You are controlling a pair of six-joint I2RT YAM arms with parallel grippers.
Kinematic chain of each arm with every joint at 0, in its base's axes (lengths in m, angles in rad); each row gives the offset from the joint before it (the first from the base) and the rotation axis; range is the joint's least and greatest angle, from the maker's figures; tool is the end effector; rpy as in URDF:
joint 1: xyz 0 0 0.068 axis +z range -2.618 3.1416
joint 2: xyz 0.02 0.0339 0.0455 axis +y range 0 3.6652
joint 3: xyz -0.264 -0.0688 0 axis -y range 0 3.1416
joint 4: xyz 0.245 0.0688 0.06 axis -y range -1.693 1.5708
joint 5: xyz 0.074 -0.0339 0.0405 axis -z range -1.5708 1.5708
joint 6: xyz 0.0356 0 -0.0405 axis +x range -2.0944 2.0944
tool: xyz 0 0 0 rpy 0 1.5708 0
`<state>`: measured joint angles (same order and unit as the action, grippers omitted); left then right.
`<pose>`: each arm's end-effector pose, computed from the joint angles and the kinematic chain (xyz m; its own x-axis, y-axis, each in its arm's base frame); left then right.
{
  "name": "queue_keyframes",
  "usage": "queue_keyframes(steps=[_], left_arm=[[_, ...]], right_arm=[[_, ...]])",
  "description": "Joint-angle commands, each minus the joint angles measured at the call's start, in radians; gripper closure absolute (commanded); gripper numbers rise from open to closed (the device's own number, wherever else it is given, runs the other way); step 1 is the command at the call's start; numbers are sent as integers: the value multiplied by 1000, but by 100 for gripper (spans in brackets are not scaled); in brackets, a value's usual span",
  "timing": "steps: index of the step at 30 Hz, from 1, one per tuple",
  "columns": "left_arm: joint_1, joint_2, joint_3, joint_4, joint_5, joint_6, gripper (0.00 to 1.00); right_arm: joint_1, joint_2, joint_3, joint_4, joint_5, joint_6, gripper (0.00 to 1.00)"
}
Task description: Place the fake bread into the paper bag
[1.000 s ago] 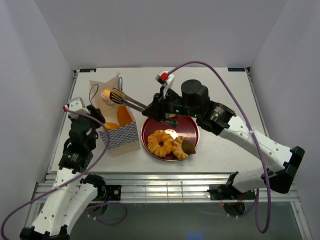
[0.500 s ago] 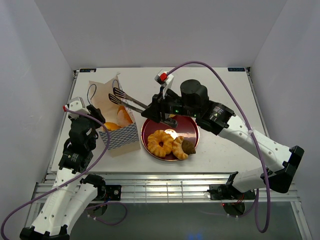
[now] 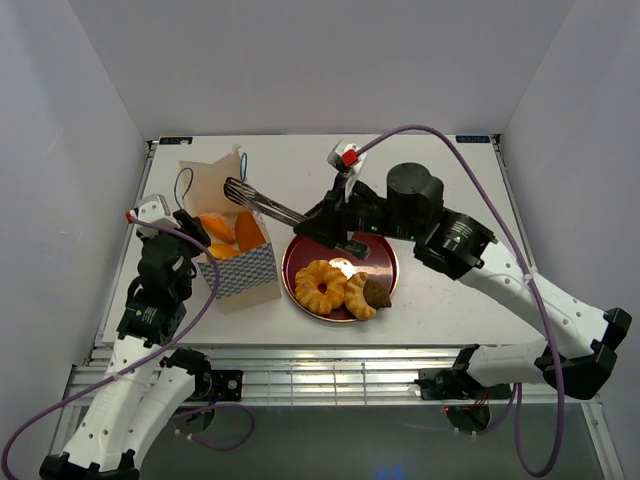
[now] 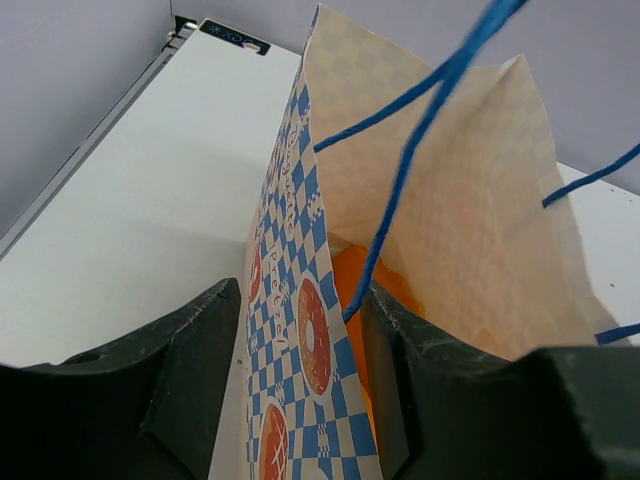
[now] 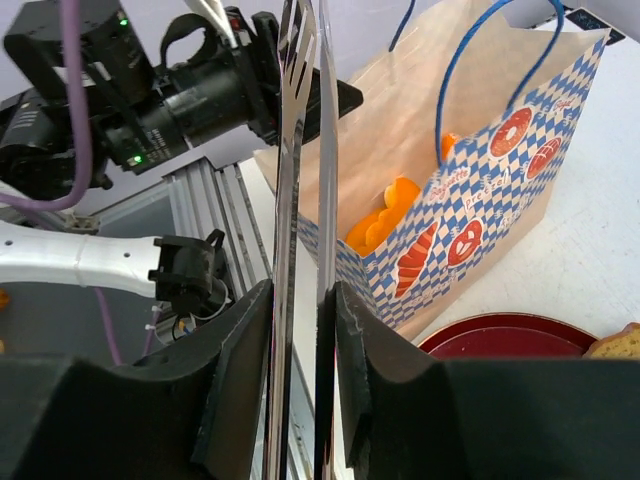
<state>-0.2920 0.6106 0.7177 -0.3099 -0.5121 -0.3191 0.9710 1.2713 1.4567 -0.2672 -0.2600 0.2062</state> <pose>0.1427 -0.0247 0.3296 -0.1177 -0.2502 -0.9610 -0.2587 0.9421 -0.2136 0.1504 0.2362 0.4610 -0.2381 0.0024 -0.9712 -0.9129 0.3407 0.2246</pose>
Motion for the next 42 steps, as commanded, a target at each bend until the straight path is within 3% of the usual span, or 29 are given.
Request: queue_keyframes(steps=[1,22,27,42], left_arm=[[-6,-5,9,-17,0,8,38],[-6,1,8,-17,-2,9,38],[-6,2,9,-17,0,8,38],[-6,6,8,-14,20,5,38]], right_arm=[[5,-81,-36,62,-33,-13,65],[5,-385,-404,39,99,50,63],[3,-435,-515,36,192,85,62],[-2,-590,-656,-289,429,262,57]])
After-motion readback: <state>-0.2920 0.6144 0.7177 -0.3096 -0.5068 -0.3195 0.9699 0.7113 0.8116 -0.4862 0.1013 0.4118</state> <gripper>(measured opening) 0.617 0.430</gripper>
